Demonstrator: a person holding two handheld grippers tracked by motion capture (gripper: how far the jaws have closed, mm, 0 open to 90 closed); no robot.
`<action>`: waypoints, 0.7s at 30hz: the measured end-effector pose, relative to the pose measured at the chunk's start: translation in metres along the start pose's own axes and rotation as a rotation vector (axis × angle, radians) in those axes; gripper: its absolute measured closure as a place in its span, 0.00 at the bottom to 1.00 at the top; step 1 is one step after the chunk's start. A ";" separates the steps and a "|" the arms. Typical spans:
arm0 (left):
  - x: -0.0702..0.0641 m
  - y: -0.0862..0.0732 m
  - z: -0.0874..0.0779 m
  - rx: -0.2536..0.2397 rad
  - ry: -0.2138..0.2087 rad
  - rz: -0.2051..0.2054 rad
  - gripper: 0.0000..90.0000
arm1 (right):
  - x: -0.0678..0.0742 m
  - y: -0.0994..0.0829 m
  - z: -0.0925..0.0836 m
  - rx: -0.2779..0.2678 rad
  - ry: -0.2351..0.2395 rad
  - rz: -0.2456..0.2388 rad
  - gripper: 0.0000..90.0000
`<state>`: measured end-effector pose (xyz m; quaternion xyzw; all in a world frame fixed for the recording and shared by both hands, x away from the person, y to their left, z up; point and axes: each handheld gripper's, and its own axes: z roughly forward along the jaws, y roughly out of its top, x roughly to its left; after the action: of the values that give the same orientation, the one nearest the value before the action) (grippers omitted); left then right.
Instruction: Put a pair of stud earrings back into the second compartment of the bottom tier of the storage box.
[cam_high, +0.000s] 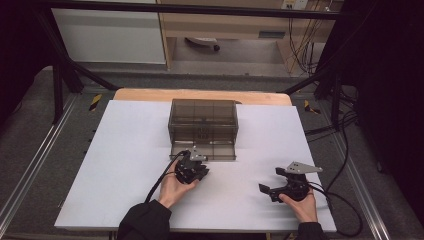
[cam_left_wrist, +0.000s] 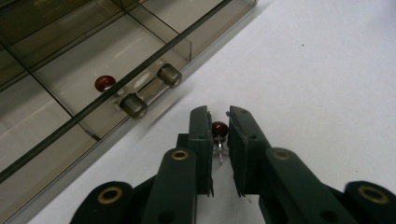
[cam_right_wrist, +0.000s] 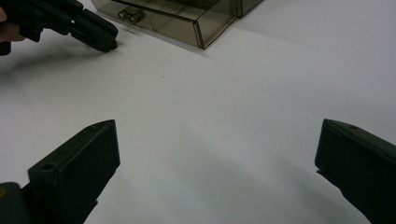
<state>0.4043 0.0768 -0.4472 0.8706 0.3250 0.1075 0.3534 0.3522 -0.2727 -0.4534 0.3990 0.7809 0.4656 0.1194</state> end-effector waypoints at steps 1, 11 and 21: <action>0.000 0.000 0.000 -0.001 -0.002 0.000 0.88 | 0.000 0.000 0.000 0.000 0.000 0.000 0.01; -0.001 0.001 -0.004 -0.010 -0.009 0.006 0.91 | 0.000 0.000 0.000 0.001 0.000 0.001 0.01; -0.003 0.004 -0.014 -0.020 -0.020 0.017 0.91 | 0.000 0.000 0.000 0.005 0.000 0.001 0.01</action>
<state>0.3979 0.0801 -0.4345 0.8708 0.3127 0.1052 0.3645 0.3522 -0.2726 -0.4535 0.3997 0.7817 0.4639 0.1182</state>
